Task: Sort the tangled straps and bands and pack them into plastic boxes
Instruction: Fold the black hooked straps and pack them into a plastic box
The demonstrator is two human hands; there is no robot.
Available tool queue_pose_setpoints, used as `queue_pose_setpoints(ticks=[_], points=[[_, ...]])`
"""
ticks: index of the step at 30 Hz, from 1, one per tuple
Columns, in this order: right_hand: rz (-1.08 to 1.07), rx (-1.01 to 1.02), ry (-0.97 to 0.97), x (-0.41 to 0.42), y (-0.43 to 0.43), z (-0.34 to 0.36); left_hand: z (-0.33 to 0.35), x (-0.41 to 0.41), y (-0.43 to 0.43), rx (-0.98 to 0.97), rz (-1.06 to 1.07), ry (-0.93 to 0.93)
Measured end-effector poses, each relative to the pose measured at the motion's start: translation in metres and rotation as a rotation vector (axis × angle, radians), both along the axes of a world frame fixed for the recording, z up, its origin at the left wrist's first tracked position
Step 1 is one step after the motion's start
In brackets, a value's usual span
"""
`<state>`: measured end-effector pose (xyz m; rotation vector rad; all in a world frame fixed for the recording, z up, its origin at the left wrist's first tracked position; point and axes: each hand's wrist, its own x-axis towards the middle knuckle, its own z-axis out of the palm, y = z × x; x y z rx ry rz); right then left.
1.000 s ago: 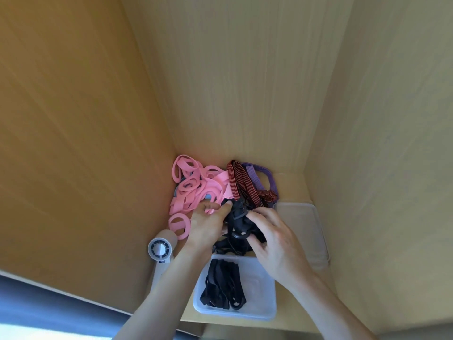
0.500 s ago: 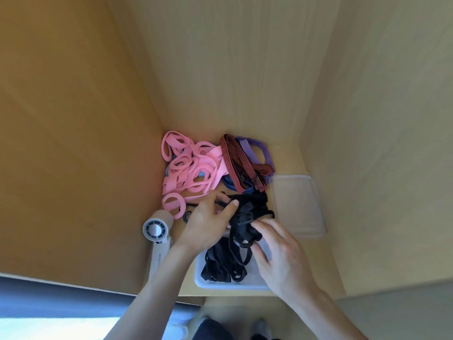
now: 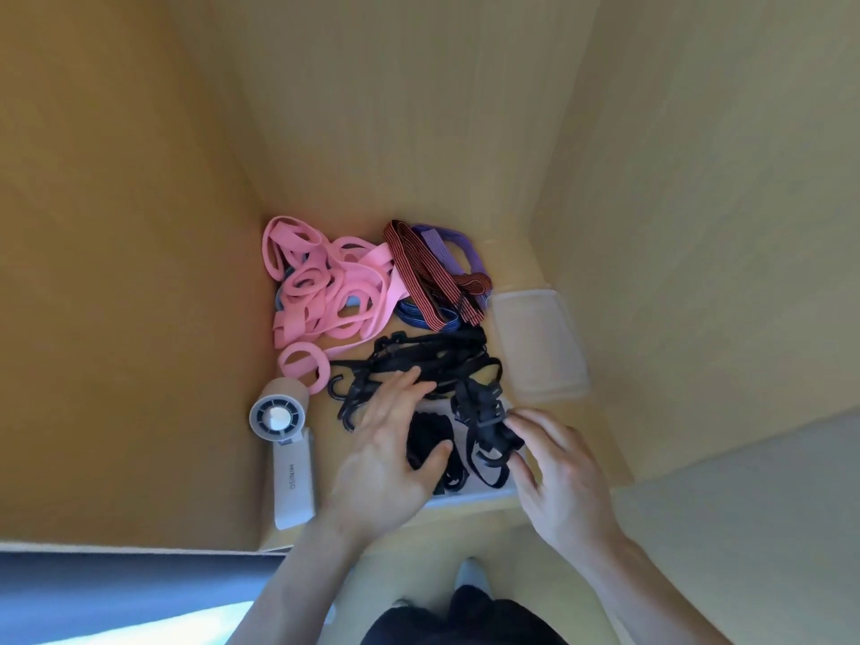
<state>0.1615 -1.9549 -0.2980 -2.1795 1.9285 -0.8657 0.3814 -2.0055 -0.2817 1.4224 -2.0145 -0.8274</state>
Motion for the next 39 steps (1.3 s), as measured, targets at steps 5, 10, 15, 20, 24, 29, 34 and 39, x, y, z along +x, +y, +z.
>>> queue_pose_setpoints(ticks=[5, 10, 15, 20, 24, 29, 34, 39], points=[[-0.012, -0.059, 0.068, 0.011, 0.002, 0.003, -0.007, -0.005, -0.005, -0.081, -0.182, -0.172], [-0.024, 0.003, 0.126, 0.016, 0.007, 0.008, -0.013, -0.004, -0.007, -0.052, -0.256, -0.201], [-0.034, 0.058, 0.164, 0.023, 0.009, 0.008, -0.016, -0.005, -0.008, -0.059, -0.276, -0.299], [0.005, 0.158, 0.229, 0.027, 0.004, 0.013, -0.018, -0.005, -0.006, -0.089, -0.289, -0.351], [0.057, 0.291, 0.252, 0.027, -0.006, 0.018, -0.018, -0.006, -0.005, -0.104, -0.28, -0.368], [0.099, 0.413, 0.251, 0.034, -0.017, 0.023, -0.018, -0.006, -0.006, -0.097, -0.303, -0.388], [0.062, 0.545, 0.203, 0.032, -0.025, 0.031, -0.018, -0.009, -0.009, -0.055, -0.312, -0.454], [0.034, 0.597, 0.034, 0.023, -0.02, 0.04, -0.014, -0.016, -0.013, -0.047, -0.328, -0.522]])
